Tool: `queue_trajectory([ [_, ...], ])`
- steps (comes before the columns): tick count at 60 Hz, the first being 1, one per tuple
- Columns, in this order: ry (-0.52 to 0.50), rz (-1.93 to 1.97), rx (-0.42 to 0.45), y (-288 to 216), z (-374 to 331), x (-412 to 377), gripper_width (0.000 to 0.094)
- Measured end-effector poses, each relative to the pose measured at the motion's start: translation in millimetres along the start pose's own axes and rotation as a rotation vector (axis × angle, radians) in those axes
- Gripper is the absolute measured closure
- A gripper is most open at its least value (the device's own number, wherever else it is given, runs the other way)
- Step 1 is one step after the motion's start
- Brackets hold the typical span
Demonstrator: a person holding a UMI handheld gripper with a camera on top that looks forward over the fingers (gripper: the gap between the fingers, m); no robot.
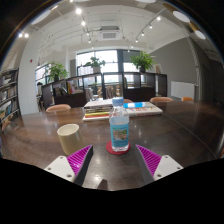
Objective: Pour water
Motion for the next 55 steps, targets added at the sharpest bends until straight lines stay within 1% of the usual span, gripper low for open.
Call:
queue_trajectory([
  [8,-0.028,-0.005,-0.040,23.6,-33.7,-27.7,0.0074],
  [14,-0.060,-0.011,-0.038,24.4,-50.6,-46.7,0.0071],
  [18,-0.070,-0.026,-0.023,19.0,-63.9,-54.5,0.0072],
  [23,-0.085,-0.032,0.025,9.6,-76.6,-65.2,0.0070],
  [35,-0.079,-0.042,0.063,-7.8,-96.8,-65.3,0.0071],
  [48,-0.072,-0.060,0.059,-12.6,-113.2,-66.6,0.0078],
  [55,-0.074,-0.054,0.071,-14.7,-119.1,-70.6,0.0075],
])
Point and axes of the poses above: the point between the fingertips, and its own axes, seen from behind it with the camera up: x to the right, y down, z forward, the way the camera looks, the point moved 8 cm from there along -z, backward, against the way the camera looks, and after that the axes turned 15 degrees about -y, right-handed, at the moved point
